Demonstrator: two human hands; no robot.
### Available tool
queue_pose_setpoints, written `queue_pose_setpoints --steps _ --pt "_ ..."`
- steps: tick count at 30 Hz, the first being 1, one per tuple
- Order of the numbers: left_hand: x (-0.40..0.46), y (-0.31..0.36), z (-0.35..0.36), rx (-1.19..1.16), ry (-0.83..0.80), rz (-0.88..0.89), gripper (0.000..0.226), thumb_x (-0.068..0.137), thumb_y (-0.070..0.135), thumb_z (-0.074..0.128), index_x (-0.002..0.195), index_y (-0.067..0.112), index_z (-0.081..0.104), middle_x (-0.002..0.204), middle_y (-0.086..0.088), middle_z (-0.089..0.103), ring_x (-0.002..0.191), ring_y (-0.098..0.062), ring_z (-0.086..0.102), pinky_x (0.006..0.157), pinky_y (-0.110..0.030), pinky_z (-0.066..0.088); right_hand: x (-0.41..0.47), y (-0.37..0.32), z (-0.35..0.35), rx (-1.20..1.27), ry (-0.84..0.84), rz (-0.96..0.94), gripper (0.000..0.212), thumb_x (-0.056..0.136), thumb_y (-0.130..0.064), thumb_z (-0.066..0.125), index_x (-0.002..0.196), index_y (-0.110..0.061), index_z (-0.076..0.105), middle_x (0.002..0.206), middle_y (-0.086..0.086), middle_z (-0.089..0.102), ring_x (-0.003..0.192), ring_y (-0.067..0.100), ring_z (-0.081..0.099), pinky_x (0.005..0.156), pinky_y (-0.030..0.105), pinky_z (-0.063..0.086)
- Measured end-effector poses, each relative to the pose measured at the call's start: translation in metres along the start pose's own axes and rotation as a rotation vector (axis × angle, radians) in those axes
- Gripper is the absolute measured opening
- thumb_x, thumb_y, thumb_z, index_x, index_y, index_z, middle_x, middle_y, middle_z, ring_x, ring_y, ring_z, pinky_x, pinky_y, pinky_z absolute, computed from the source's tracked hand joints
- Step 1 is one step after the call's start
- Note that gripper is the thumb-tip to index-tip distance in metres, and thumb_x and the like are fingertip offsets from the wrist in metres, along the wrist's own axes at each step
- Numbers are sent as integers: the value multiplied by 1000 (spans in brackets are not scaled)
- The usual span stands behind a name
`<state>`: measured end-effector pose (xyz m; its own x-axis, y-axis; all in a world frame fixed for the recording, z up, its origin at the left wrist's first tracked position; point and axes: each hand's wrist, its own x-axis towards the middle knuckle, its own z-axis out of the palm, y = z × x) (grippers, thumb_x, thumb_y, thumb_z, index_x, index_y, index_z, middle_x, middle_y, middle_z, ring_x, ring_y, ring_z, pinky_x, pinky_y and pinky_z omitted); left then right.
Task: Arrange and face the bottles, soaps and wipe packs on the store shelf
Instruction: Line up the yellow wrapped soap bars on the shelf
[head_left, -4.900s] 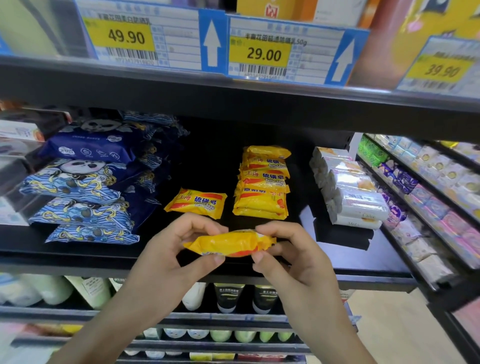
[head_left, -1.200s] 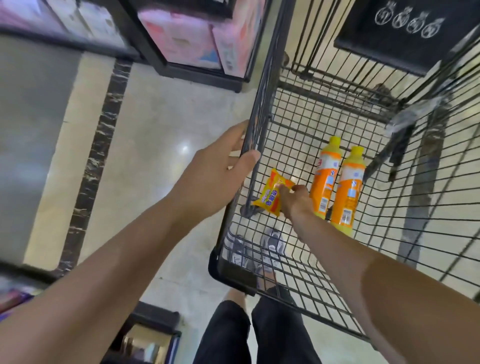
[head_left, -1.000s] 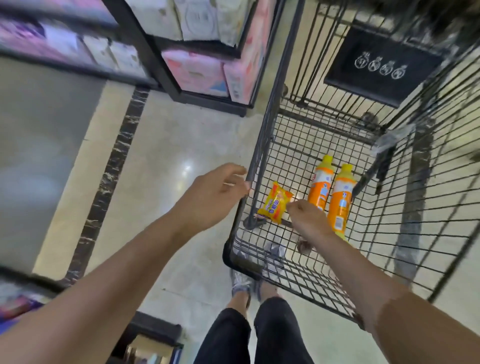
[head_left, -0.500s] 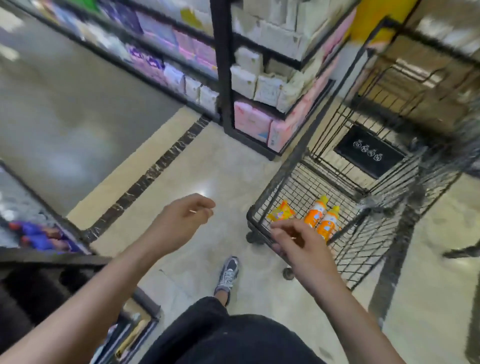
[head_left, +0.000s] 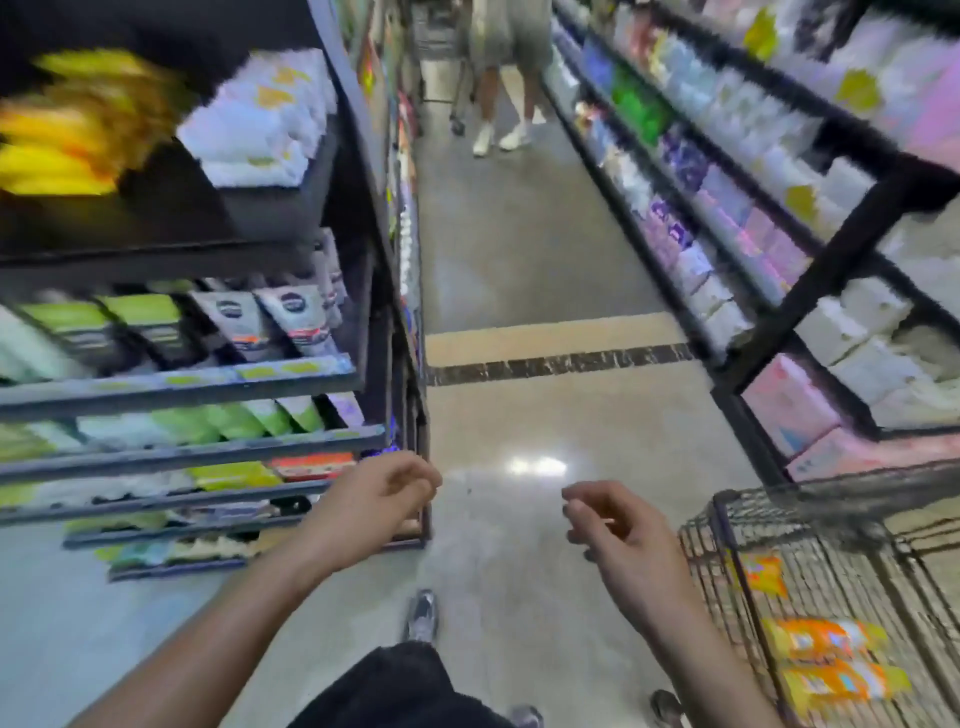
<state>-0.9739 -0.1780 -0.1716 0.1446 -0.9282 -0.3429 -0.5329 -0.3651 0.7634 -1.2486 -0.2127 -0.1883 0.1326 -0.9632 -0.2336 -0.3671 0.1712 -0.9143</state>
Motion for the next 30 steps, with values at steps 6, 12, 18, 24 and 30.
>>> queue_pose_setpoints --steps 6,12,18,24,30 --pt "-64 -46 -95 -68 239 9 20 99 19 64 94 36 73 96 23 75 91 1 70 85 -32 56 -16 -68 110 -74 -187 -129 20 96 -26 67 87 -43 72 86 -13 74 82 14 71 80 42 59" --pt "-108 -104 -216 -160 402 38 20 101 28 61 98 44 72 101 24 72 98 6 66 89 -26 54 -28 -144 250 -114 -322 -283 11 97 -29 66 92 -37 73 95 -14 74 87 13 70 78 37 57" --pt "-135 -153 -352 -144 502 174 21 103 24 59 101 41 71 99 24 69 98 1 65 80 -22 55 -47 -247 361 -65 -378 -450 14 96 -27 67 93 -39 74 90 -9 73 83 14 67 74 29 54" --pt "-115 -164 -441 68 601 312 22 101 25 57 115 41 64 109 30 60 109 9 55 88 -15 45 -43 -331 416 -86 -297 -559 11 96 -28 68 93 -36 74 95 -16 72 87 4 67 70 14 50" --pt "-36 -149 -471 500 543 383 37 103 40 52 139 38 53 138 17 51 125 -9 45 103 -35 44 11 -369 427 -245 -91 -739 15 96 -33 67 109 -42 67 110 -20 62 101 3 63 76 20 53"
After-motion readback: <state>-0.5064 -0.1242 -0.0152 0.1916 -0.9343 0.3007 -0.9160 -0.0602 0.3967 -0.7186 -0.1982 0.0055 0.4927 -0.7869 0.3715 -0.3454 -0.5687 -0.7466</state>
